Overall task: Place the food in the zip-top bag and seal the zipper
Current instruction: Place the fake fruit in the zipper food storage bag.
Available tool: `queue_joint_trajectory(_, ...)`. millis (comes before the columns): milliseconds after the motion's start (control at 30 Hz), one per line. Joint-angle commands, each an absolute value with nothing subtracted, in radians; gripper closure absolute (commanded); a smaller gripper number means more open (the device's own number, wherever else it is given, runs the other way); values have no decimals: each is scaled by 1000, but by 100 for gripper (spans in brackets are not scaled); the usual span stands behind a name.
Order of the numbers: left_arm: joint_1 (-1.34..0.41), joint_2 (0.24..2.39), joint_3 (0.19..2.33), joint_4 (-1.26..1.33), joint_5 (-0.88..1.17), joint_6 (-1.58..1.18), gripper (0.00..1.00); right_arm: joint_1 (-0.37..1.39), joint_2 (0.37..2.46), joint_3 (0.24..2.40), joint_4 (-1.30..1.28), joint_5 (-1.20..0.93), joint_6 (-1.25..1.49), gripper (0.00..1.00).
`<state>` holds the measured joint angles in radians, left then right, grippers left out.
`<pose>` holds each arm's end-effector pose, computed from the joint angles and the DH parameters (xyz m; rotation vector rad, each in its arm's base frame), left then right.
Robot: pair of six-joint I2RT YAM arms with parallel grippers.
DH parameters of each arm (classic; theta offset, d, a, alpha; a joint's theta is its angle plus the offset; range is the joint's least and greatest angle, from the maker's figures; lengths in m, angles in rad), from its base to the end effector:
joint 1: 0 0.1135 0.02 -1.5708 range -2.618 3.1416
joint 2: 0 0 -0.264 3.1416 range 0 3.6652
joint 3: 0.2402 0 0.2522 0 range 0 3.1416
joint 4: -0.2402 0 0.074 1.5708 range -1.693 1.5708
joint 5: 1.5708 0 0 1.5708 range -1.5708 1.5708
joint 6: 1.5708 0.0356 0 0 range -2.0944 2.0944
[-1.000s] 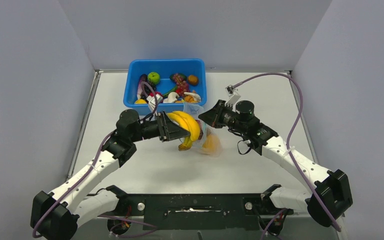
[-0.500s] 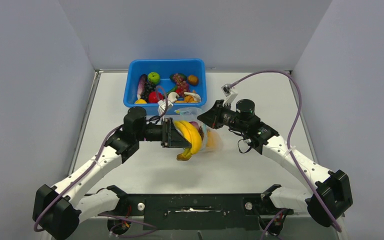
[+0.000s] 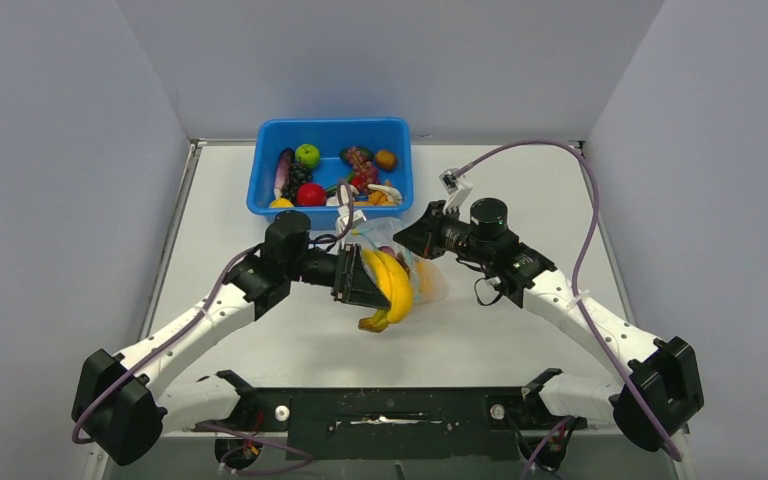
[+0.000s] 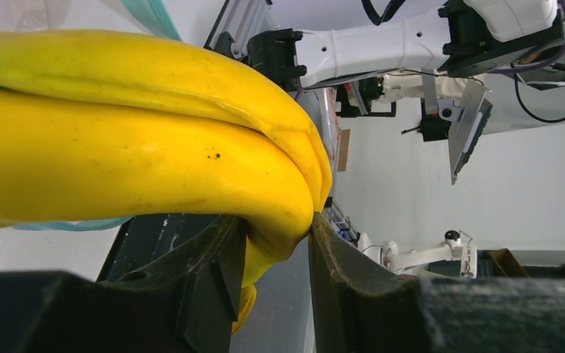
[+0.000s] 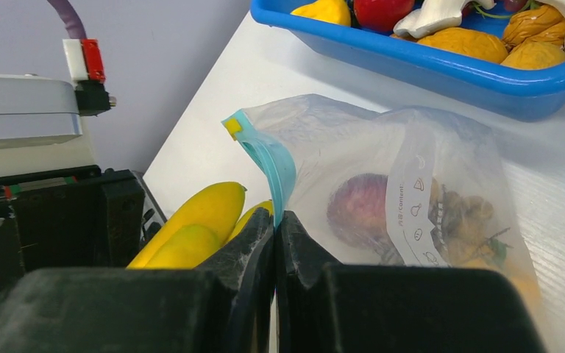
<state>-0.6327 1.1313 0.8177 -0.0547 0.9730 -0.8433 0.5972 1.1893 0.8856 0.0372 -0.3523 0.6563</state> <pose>0.1817 -0.1697 0.3001 0.5476 2.2115 -1.8265 0.2222 0.1659 0.3142 -0.2102 1.9845 1.1707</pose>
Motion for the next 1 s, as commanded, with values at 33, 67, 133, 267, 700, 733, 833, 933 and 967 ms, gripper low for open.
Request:
queue_joint_trajectory(33,-629,1166,859,-35,1026,-787,97,601,1185,911,118,-374,636,100)
queue_joint_trajectory(67,-624,1174,861,-53,1015,-778,97,601,1182,910,118,-380,636,100)
queue_joint_trajectory(133,-610,1193,870,-96,1001,-753,97,603,1175,910,118,-390,635,100)
queue_joint_trajectory(267,-565,1219,915,-223,943,-668,97,605,1157,905,115,-414,629,100)
queue_joint_trajectory(700,-548,1065,906,230,1155,-1059,97,594,1209,961,51,-483,697,100)
queue_joint_trajectory(733,-548,1055,885,287,1166,-1107,97,593,1216,966,53,-497,703,100)
queue_joint_trajectory(833,-549,1046,830,478,1173,-1262,97,594,1228,969,76,-524,728,100)
queue_joint_trajectory(933,-549,1044,809,571,1152,-1369,97,594,1228,969,92,-528,748,100)
queue_joint_trajectory(967,-549,1043,807,570,1134,-1383,97,594,1228,969,92,-524,748,100)
